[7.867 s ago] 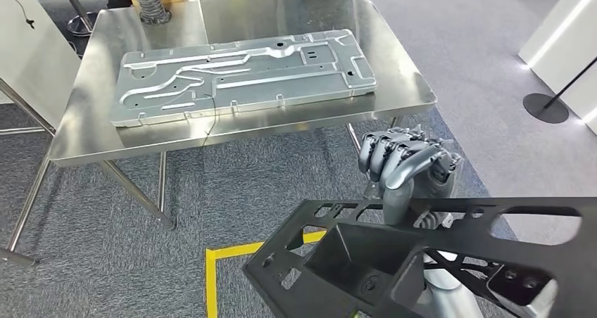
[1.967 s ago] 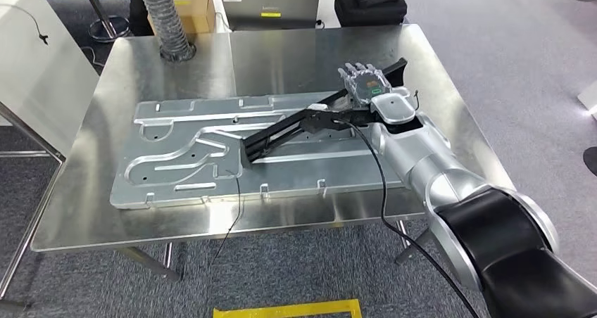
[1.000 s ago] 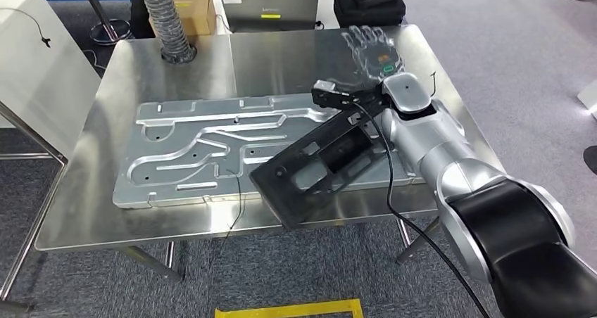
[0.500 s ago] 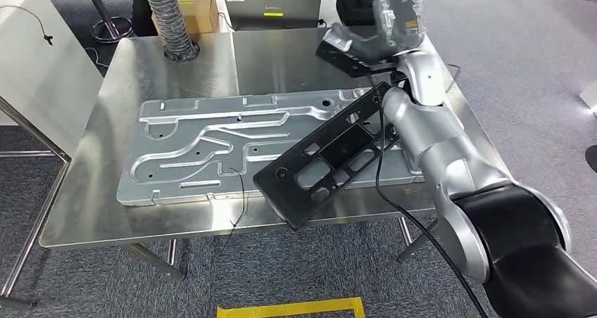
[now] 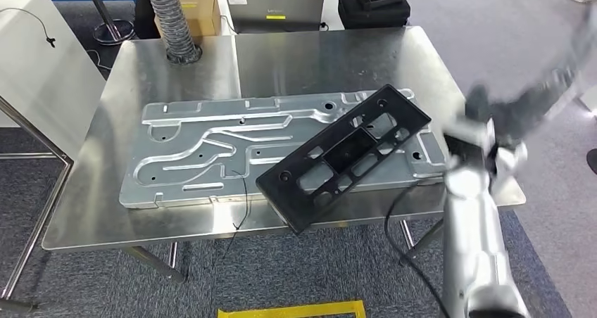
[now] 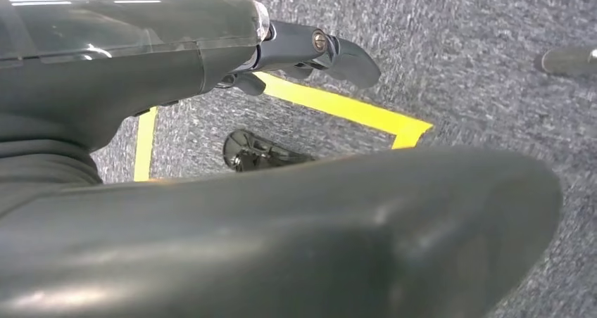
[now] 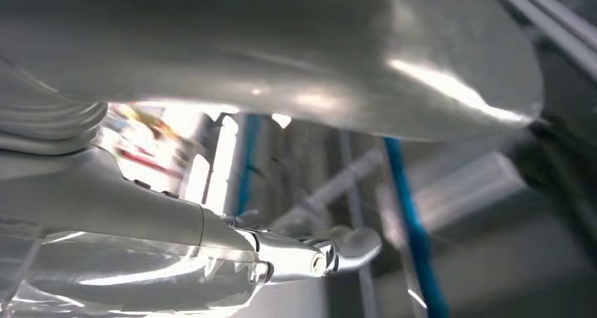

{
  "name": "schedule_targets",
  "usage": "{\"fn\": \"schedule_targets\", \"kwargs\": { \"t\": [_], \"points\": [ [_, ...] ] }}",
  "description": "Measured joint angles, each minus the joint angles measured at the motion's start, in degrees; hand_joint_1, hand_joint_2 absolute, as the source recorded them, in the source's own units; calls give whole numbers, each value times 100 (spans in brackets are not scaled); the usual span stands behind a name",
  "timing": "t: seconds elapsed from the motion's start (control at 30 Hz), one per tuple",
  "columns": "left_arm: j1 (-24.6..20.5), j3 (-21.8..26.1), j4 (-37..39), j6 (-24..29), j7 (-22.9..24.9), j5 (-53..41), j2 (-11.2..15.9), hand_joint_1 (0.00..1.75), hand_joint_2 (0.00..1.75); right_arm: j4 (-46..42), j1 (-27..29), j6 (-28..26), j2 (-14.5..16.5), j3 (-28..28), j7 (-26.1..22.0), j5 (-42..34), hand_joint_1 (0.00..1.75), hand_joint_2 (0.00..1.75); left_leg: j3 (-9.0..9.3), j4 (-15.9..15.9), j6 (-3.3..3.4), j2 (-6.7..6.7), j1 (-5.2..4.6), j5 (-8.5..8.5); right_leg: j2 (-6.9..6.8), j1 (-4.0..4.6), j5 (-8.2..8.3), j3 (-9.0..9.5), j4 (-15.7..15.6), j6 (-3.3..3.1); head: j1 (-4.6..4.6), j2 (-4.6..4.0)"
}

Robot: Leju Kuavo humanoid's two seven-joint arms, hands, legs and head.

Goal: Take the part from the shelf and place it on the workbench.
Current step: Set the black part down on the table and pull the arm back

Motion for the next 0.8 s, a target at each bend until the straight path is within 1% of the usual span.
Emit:
{"fn": "schedule_targets", "kwargs": {
  "t": [0.03,0.07,0.1,0.13,0.2,0.23,0.27,0.3,0.33,0.37,0.4,0.43,0.47,0.5,0.53,0.57,0.6,0.63,0.7,0.73,0.77,0.8],
  "points": [
    [7,29,0,-11,-23,9,-14,0,0,-330,291,0,3,-110,-118,32,0,0,7,-14,39,2,1,7,2,-10,-14,6,2,35,0,0],
    [10,58,0,-26,-41,15,-27,0,0,-634,570,0,7,-225,-195,75,0,0,16,-32,78,3,3,17,5,-21,-73,-10,59,68,-1,0],
    [13,82,0,-42,-53,19,-38,0,0,-903,837,0,10,-342,-228,127,0,0,22,-52,113,4,9,29,8,-29,-191,-73,214,97,-1,0],
    [14,102,0,-55,-62,20,-47,0,0,-1164,1097,0,14,-469,-247,173,0,0,25,-66,140,5,14,36,12,-36,-364,-191,487,121,-1,0],
    [19,137,0,-64,-69,19,-54,0,0,-1609,1606,0,38,-714,-263,227,0,0,19,-67,166,5,4,32,16,-38,-737,-540,1248,148,-1,0],
    [23,157,0,-66,-73,17,-57,0,0,-1799,1862,0,59,-826,-269,235,0,0,18,-66,171,4,-2,29,17,-40,-829,-671,1533,154,-1,0],
    [26,175,0,-72,-80,14,-60,0,0,-1970,2109,0,87,-929,-272,222,0,0,18,-64,173,5,-8,27,17,-42,-814,-711,1622,152,-1,0],
    [27,190,0,-79,-88,8,-66,0,0,-2130,2340,0,117,-1025,-274,188,0,0,21,-62,173,5,-11,24,18,-42,-696,-632,1472,141,-1,0],
    [27,199,0,-86,-98,2,-73,0,0,-2270,2541,0,142,-1111,-274,142,0,0,25,-59,169,4,-15,22,17,-40,-512,-447,1118,121,-1,0],
    [26,203,0,-91,-109,-7,-82,0,0,-2410,2719,0,164,-1200,-274,95,0,0,31,-56,162,5,-17,18,15,-34,-344,-220,675,91,-1,0],
    [25,204,0,-92,-122,-17,-90,0,0,-2524,2873,1,185,-1281,-275,57,0,0,36,-51,146,6,-27,11,13,-19,-215,-31,309,60,-1,0],
    [26,204,0,-94,-134,-27,-97,0,0,-2621,3012,1,209,-1352,-275,32,0,0,41,-47,123,8,-33,10,14,-3,-145,89,79,31,-1,0],
    [27,204,0,-97,-144,-37,-102,0,0,-2701,3134,2,238,-1415,-276,16,0,0,45,-45,99,11,-39,10,19,13,-126,135,-15,7,-1,0],
    [28,205,0,-99,-150,-43,-103,0,0,-2759,3250,2,272,-1465,-276,-1,0,0,52,-49,68,13,-44,18,24,25,-108,132,-11,-12,-1,0],
    [29,205,0,-102,-152,-46,-103,0,0,-2810,3368,2,308,-1513,-277,-23,0,0,56,-48,38,15,-47,20,26,10,-88,130,-23,-42,-1,0],
    [29,205,0,-103,-150,-48,-106,0,0,-2851,3485,2,348,-1559,-278,-43,0,0,50,-18,11,17,-48,-24,19,-5,-64,127,-45,-72,-1,0],
    [30,204,0,-105,-149,-50,-109,0,0,-2883,3601,2,396,-1607,-280,-55,0,0,16,90,-15,18,-48,-141,8,-22,-37,120,-69,-107,-1,0],
    [34,204,0,-106,-149,-46,-113,0,0,-2905,3703,2,444,-1652,-281,-60,0,0,-56,310,-36,19,-47,-334,-4,-35,-9,106,-89,-141,-1,0],
    [44,203,0,-103,-149,-20,-121,0,0,-2911,3862,3,559,-1737,-282,-41,0,0,-284,1017,-63,19,-35,-813,-14,-24,37,49,-87,-179,-1,0],
    [48,203,0,-99,-150,-2,-125,0,0,-2894,3925,4,614,-1777,-282,-22,0,0,-367,1327,-73,19,-33,-969,-15,-18,63,11,-81,-185,-1,0],
    [49,203,0,-97,-150,10,-129,0,0,-2869,3980,4,669,-1821,-283,-3,0,0,-370,1472,-78,19,-33,-1022,-14,-15,89,-30,-71,-183,-1,0],
    [49,203,0,-96,-150,17,-132,0,0,-2838,4023,4,714,-1860,-283,10,0,0,-266,1394,-77,19,-33,-970,-11,-14,115,-70,-58,-174,-1,0]
  ]
}}
